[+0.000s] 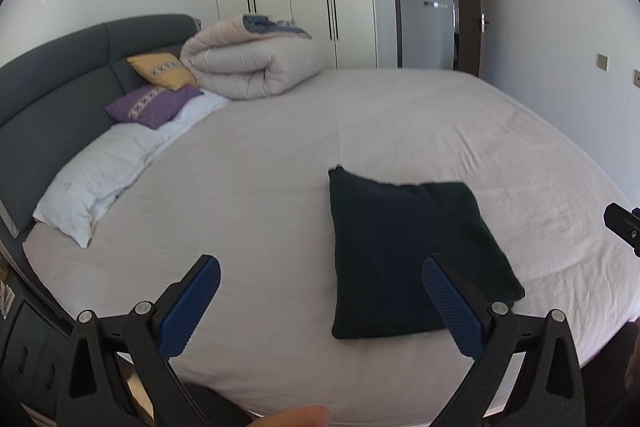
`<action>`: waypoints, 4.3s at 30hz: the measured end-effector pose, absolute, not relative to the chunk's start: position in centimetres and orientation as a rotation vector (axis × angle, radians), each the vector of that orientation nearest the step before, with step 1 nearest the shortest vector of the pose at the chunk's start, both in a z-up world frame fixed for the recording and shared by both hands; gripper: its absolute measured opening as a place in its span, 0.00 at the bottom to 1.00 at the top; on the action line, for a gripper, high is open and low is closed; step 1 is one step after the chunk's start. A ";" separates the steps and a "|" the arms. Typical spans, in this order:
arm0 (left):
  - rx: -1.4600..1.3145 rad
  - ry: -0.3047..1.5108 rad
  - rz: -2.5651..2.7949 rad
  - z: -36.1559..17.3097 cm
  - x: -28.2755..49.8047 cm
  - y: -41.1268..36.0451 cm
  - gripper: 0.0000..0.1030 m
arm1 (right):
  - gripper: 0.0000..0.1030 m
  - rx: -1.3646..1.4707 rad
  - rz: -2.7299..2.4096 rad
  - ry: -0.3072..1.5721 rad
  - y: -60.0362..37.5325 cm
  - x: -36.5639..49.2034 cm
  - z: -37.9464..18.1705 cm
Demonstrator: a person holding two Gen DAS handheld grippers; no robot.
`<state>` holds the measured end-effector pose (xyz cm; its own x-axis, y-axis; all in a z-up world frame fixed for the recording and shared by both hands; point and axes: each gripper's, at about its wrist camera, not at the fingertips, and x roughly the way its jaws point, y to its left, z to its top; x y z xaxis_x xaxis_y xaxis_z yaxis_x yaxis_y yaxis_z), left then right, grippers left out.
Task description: Fold small clothes
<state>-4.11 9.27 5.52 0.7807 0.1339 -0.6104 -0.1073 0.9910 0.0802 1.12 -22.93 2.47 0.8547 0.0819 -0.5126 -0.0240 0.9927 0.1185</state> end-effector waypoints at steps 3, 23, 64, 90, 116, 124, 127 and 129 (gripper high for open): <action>0.025 0.719 0.137 3.2 -3.6 9.7 1.00 | 1.00 0.158 0.002 0.613 -23.1 2.7 -1.0; -0.106 0.771 0.067 1.0 -3.0 12.3 1.00 | 1.00 -0.001 -0.025 0.693 -18.4 0.3 -3.4; -0.061 0.784 0.051 -0.2 -2.9 11.6 1.00 | 1.00 0.032 0.012 0.753 -17.6 1.5 -5.4; -0.056 0.820 0.054 -1.1 -2.6 11.6 1.00 | 1.00 0.038 0.013 0.768 -17.4 1.8 -5.9; -0.053 0.824 0.052 -1.1 -2.6 11.6 1.00 | 1.00 0.039 0.014 0.770 -17.2 1.7 -6.1; -0.052 0.824 0.052 -1.1 -2.6 11.6 1.00 | 1.00 0.040 0.014 0.771 -17.2 1.7 -6.1; -0.053 0.825 0.051 -1.1 -2.6 11.6 1.00 | 1.00 0.040 0.014 0.771 -17.2 1.7 -6.1; -0.052 0.824 0.052 -1.1 -2.6 11.6 1.00 | 1.00 0.040 0.014 0.771 -17.2 1.7 -6.1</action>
